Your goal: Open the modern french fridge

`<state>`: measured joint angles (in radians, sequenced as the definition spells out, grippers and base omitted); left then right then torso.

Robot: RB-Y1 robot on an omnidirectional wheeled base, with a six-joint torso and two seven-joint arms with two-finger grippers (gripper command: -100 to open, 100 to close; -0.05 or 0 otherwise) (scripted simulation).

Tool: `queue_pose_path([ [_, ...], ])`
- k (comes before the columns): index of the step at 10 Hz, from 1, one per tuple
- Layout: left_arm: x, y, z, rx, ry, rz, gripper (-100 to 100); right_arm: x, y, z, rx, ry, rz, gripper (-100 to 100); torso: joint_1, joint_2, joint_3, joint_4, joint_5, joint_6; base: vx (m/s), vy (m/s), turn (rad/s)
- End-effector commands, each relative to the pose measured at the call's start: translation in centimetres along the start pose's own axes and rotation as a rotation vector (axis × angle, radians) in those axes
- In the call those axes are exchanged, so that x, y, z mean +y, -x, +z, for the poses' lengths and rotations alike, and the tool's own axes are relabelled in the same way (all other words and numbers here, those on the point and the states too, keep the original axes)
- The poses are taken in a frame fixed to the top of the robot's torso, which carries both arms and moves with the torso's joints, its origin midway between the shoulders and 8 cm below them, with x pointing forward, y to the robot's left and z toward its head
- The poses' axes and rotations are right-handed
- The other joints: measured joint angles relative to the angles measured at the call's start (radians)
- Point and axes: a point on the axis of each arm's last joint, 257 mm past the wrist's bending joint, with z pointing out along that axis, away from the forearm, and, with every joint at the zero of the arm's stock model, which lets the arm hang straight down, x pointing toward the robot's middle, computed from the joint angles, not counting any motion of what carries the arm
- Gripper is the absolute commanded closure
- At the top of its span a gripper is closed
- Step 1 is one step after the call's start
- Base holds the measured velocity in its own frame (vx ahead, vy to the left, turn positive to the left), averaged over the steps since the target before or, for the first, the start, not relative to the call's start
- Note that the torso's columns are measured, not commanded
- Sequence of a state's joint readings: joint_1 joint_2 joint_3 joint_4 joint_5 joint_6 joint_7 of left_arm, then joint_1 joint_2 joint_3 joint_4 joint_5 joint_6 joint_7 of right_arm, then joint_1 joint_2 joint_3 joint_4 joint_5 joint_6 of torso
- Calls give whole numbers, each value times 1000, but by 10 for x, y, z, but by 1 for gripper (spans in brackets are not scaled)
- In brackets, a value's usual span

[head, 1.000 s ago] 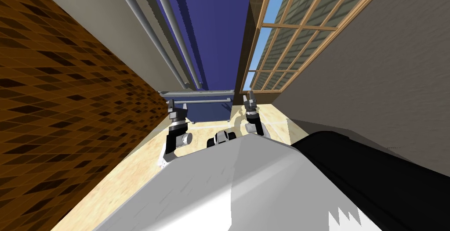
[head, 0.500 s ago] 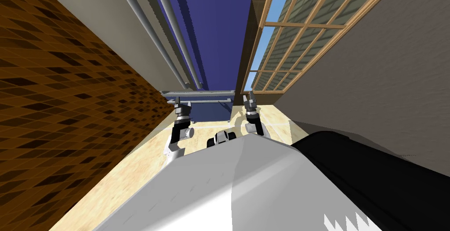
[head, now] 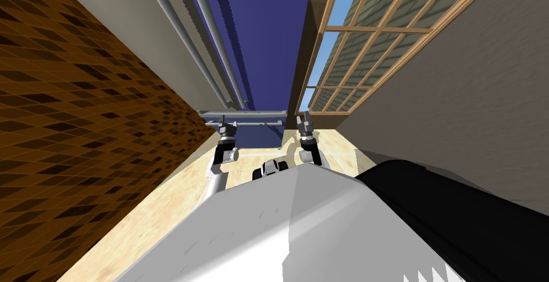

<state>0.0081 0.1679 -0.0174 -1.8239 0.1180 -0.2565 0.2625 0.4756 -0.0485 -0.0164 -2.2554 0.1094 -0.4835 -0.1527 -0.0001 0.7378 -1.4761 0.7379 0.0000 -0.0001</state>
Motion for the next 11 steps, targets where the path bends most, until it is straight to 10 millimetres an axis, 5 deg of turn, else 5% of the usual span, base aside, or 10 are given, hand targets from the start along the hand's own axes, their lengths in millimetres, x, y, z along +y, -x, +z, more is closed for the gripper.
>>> queue_pose_path([
  [1, 15, -3, 19, 2, 35, -56, -100, 0, 0, 0, 0, 0, 0, 0, 0, 0, 0, 0, 0, 0, 15, -39, 70],
  [11, 55, -19, 95, 3, 131, -237, -100, 0, 0, 0, 0, 0, 0, 0, 1, 0, 0, 0, 0, 0, 7, -36, 54],
])
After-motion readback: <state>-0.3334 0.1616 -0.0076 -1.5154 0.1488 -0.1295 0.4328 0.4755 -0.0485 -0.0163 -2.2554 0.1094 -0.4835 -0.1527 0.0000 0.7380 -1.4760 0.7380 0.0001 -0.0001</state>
